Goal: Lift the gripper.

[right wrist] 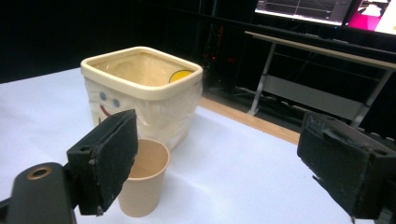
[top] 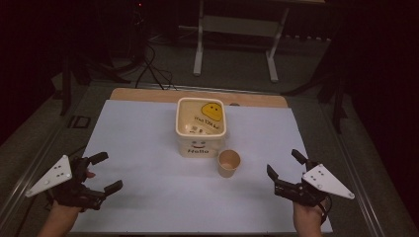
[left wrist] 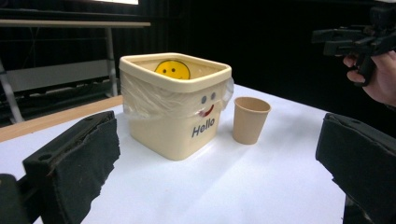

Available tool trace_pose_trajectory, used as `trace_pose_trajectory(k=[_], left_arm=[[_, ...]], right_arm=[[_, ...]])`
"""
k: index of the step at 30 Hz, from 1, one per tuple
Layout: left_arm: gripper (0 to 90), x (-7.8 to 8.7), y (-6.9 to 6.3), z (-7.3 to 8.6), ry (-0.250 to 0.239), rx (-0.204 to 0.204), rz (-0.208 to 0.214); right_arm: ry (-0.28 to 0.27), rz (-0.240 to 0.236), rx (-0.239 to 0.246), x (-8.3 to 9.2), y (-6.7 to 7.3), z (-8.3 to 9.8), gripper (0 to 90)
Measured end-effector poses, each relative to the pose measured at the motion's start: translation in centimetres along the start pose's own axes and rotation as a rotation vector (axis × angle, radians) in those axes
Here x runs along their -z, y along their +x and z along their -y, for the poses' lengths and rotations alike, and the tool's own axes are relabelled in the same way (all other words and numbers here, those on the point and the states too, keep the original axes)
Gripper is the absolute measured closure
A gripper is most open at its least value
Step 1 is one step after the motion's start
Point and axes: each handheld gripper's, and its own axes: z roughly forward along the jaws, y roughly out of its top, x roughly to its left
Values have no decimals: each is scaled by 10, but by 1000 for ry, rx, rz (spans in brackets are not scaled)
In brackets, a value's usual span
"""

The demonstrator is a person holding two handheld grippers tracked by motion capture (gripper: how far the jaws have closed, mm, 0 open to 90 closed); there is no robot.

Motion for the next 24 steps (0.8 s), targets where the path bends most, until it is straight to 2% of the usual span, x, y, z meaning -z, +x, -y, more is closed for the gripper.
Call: trace_pose_trajectory(k=[2, 6, 8, 10, 15, 17, 18, 24], left_arm=[[6, 0, -1, -1, -12, -2, -3], [6, 1, 0, -4, -21, 11, 13], [6, 2, 1, -7, -32, 30, 23], [6, 1, 0, -9, -30, 30, 29], [6, -2, -5, -21, 20, 2, 90], [5, -3, -5, -24, 30, -5, 97], [5, -7, -7, -31, 57, -28, 106], [6, -19, -4, -48, 85, -32, 149]], right_arm=[[1, 1, -12, 1, 0, 0, 123], [-11, 10, -15, 3, -1, -2, 123], [-18, 13, -15, 4, -1, -3, 123], [-14, 9, -19, 4, -1, -3, 124], [-18, 8, -19, 5, 0, -4, 124], [-16, 8, -18, 5, 0, -5, 124], [-19, 10, -16, 6, -1, -5, 123], [-15, 7, -33, 6, -2, -6, 124]])
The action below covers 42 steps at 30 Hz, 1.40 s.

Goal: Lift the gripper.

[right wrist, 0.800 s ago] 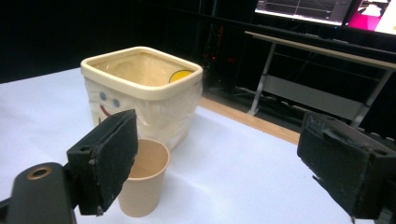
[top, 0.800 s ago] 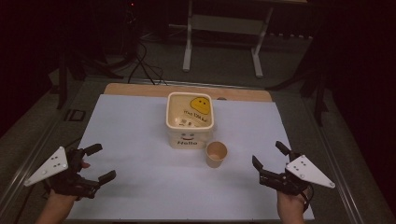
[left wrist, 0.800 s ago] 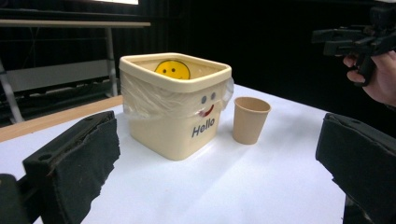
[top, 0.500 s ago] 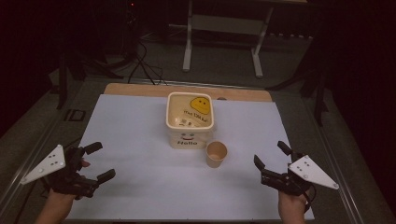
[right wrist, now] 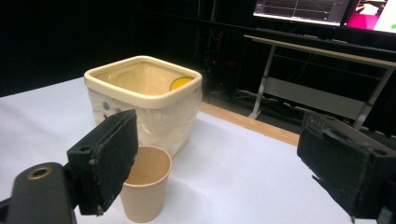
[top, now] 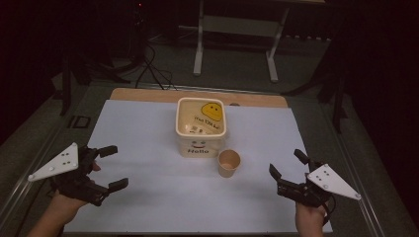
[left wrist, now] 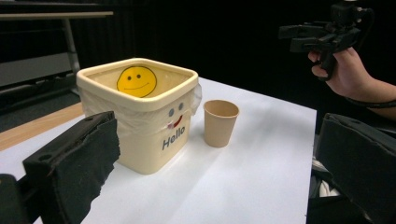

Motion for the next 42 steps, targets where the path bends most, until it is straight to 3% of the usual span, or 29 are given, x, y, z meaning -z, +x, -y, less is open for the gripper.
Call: trace_pose_trajectory(k=[6, 11, 14, 20, 24, 36, 42], left_arm=[[6, -14, 4, -19, 39, -17, 45], [6, -25, 5, -31, 59, -43, 54], [6, -38, 5, -41, 91, -58, 95], [7, -60, 0, -57, 125, -113, 119], [6, -76, -4, -66, 156, -133, 164], [7, -128, -20, -76, 249, -238, 238], [7, -151, -24, -75, 284, -260, 276]], right_arm=[[6, -10, -4, -1, 0, 0, 124], [2, -18, -9, -1, 0, 0, 124], [0, -24, -8, -1, 1, -1, 123], [-1, -27, -5, -1, 1, -1, 123], [-5, -28, -12, -1, 0, -1, 123], [-10, -34, -18, -1, 0, -2, 124], [-4, -39, -21, -2, 0, -1, 124]])
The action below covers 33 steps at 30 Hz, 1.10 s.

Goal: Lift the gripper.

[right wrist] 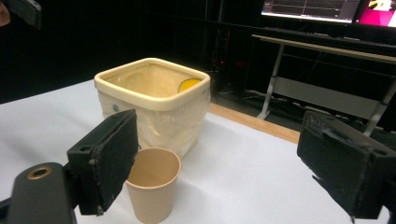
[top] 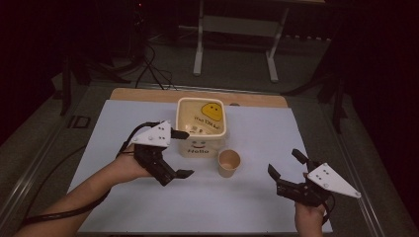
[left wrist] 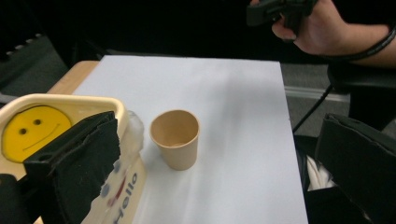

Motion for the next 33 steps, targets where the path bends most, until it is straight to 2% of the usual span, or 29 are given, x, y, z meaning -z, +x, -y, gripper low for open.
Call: trace_pose_trajectory(k=[1, 4, 6, 9, 12, 13, 15, 17, 18, 20, 27, 33], left_arm=[[7, -3, 0, -1, 6, -9, -9], [7, -14, 1, -2, 12, -13, 5], [7, -14, 1, -2, 12, -13, 5], [7, -30, 4, -4, 30, -28, 23], [14, -32, 4, -4, 33, -29, 28], [14, -43, 5, -4, 40, -35, 29], [14, -49, 6, -4, 43, -32, 45], [14, -52, 6, -4, 44, -32, 42], [14, -61, 6, -4, 54, -34, 56], [14, -68, 6, -4, 63, -36, 70], [21, -89, 7, -2, 90, -42, 89], [58, -108, 8, 4, 135, -44, 109]], right_arm=[[2, -4, 0, 0, 0, 0, 124], [2, -4, -1, 0, 0, 0, 124], [3, -2, -1, -1, 0, 0, 124], [5, -5, -3, -1, 0, 1, 124], [3, -3, -1, -1, 0, 1, 124], [5, -4, -1, -1, 0, 1, 124], [5, -4, -2, -1, 0, 1, 124], [6, -6, 0, -2, 0, 1, 125], [7, -5, 1, -2, 0, 1, 124], [7, -4, 0, -1, 0, 1, 124], [13, -5, 2, -2, 0, 2, 125], [14, -4, 1, -2, -1, 2, 125]])
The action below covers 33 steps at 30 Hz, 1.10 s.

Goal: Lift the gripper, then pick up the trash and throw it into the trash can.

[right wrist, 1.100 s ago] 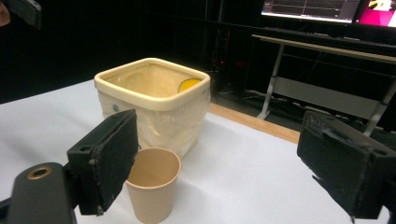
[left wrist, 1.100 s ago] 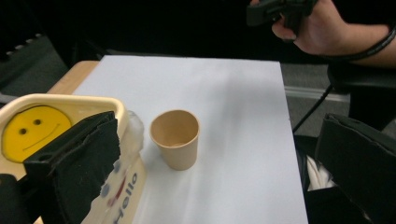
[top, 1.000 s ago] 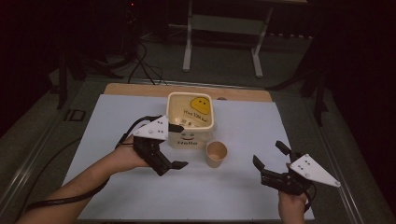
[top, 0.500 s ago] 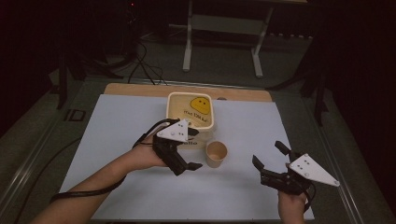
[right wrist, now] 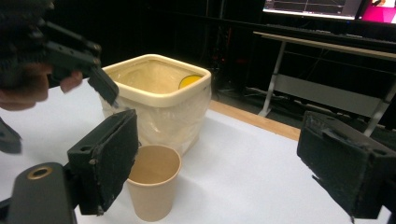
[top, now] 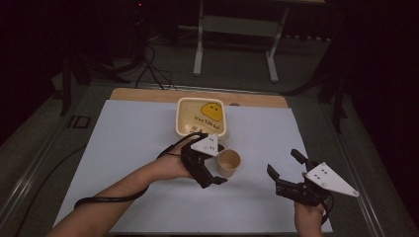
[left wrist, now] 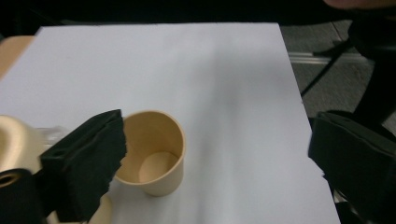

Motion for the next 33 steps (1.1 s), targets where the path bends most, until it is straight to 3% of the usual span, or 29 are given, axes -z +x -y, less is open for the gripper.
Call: trace_pose_trajectory(k=[15, 21, 26, 33], left_arm=[[240, -39, 6, 7, 147, -26, -30], [408, -54, 11, 8, 219, -56, -79], [490, -61, 14, 5, 252, -71, -69], [644, -75, 17, -1, 353, -119, -36]], right_arm=[[10, -9, 4, -2, 1, 1, 125], [12, -14, 5, -2, 1, 1, 125], [14, -17, 9, -3, 2, 2, 127], [13, -18, 11, -2, 2, 1, 131]])
